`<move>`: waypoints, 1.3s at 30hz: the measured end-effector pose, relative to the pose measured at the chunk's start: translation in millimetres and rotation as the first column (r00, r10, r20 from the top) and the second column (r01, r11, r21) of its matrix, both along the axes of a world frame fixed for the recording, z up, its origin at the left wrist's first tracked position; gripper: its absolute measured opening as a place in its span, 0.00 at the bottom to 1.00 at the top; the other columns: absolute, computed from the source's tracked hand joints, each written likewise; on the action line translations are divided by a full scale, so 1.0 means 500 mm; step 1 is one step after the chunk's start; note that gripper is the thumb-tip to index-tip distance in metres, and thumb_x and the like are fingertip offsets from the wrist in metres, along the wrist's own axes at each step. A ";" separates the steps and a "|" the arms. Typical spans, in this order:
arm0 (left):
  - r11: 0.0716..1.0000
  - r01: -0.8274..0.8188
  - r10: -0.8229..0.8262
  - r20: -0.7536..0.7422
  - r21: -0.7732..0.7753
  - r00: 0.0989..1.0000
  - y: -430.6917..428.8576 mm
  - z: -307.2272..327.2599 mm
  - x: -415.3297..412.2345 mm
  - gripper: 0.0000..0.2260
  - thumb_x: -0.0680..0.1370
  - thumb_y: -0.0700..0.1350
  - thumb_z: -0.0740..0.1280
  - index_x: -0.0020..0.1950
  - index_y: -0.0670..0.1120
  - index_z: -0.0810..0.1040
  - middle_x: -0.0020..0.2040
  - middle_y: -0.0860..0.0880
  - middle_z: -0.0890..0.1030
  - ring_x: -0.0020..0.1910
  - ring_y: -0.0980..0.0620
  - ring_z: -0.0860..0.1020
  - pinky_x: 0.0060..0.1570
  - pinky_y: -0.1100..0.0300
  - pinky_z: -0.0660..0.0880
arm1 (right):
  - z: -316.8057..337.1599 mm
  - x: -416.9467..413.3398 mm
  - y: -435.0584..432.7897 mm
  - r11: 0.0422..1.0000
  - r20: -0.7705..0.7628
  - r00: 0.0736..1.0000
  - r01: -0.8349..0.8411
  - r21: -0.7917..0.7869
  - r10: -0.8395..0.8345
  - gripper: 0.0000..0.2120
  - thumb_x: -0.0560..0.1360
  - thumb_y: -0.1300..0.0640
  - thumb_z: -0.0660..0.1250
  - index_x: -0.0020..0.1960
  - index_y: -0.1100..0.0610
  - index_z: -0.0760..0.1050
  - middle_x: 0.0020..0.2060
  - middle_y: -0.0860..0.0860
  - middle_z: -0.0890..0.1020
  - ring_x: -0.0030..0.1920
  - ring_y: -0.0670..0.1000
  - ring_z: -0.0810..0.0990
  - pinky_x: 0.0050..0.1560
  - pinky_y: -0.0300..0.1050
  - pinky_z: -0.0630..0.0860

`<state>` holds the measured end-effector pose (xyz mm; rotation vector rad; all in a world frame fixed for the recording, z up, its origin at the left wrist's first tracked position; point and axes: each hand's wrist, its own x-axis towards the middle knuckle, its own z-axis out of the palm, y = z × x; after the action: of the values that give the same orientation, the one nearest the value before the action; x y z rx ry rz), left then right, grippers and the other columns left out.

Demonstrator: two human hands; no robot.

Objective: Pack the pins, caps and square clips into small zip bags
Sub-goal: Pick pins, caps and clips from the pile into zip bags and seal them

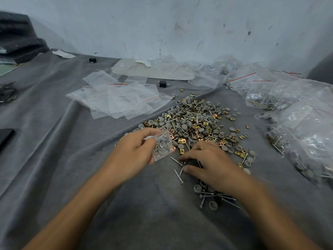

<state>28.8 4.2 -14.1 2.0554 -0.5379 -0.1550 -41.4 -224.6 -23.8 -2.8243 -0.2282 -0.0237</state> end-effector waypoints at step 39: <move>1.000 0.028 -0.028 -0.005 -0.002 1.000 -0.008 -0.005 0.000 0.16 0.77 0.51 0.57 0.59 0.60 0.80 0.29 0.51 0.82 0.27 0.60 0.74 0.31 0.62 0.72 | 0.018 -0.017 0.067 0.776 0.203 0.978 -0.095 0.624 -0.044 0.07 0.81 0.59 0.66 0.55 0.49 0.79 0.43 0.46 0.83 0.42 0.49 0.80 0.43 0.46 0.77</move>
<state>28.7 0.0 -16.4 2.0455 -0.5634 -0.1765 -49.8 -191.0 -14.7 -2.1348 -0.2482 -0.3294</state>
